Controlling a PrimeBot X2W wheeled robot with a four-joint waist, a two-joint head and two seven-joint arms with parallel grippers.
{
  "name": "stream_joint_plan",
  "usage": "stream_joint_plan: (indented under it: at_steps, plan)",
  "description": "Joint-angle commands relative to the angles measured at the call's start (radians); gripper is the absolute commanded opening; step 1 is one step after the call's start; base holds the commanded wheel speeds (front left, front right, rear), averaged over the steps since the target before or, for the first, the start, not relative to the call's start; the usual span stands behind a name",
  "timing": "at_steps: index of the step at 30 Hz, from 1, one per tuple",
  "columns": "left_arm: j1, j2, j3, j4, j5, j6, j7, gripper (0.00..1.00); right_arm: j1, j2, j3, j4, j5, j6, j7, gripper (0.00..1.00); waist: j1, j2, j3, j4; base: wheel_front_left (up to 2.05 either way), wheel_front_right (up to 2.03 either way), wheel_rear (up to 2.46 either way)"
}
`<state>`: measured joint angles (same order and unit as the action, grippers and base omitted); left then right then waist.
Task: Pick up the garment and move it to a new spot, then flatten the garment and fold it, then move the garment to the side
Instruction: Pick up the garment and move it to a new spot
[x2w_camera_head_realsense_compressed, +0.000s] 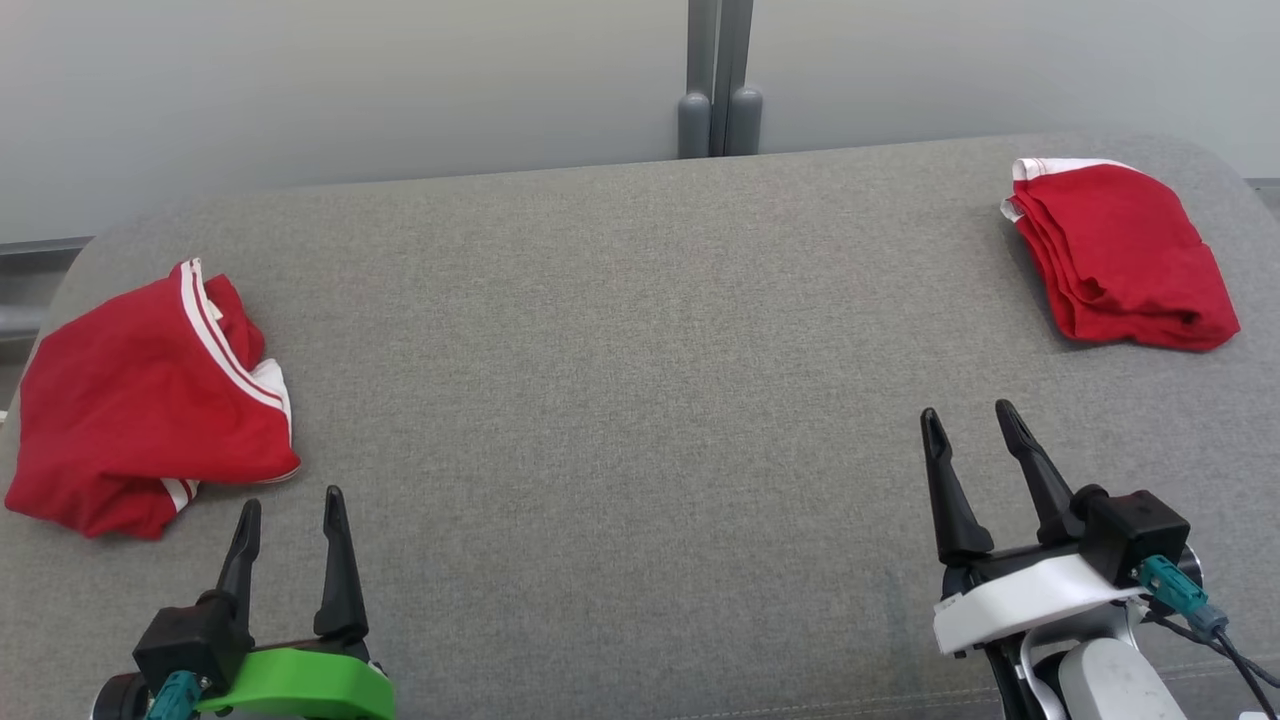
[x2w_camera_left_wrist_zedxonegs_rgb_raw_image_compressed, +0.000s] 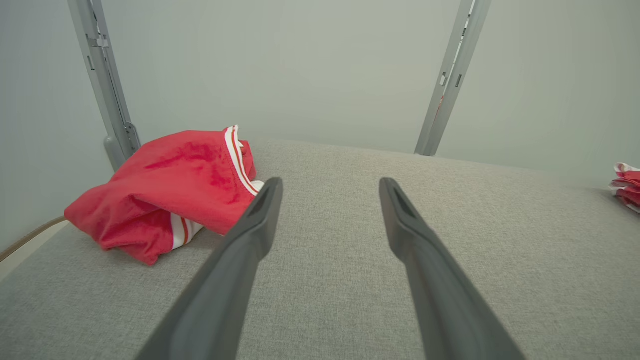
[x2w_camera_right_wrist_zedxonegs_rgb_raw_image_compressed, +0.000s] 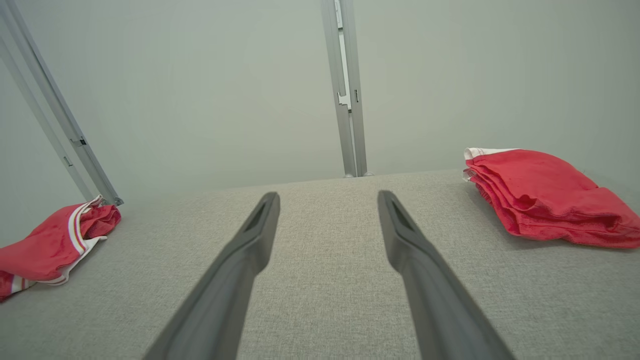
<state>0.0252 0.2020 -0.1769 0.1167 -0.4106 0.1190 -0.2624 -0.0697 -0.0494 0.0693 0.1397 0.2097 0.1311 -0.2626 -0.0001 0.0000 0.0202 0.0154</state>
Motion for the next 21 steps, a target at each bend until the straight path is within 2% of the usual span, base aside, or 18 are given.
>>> stream_joint_plan:
  at_steps: [1,21]
  plan:
    - [0.013,0.001,0.001,0.002,0.013,-0.004,-0.003,1.0,0.01,-0.002,0.005,0.005,0.007,-0.001,-0.003,1.0,0.0001,0.0,-0.004,-0.001,0.0,0.0,0.0]
    - [0.022,0.004,-0.007,0.015,0.015,-0.011,-0.003,1.0,0.018,-0.002,0.024,0.031,0.003,-0.001,-0.003,1.0,0.0001,0.0,-0.025,0.007,0.0,0.0,0.0]
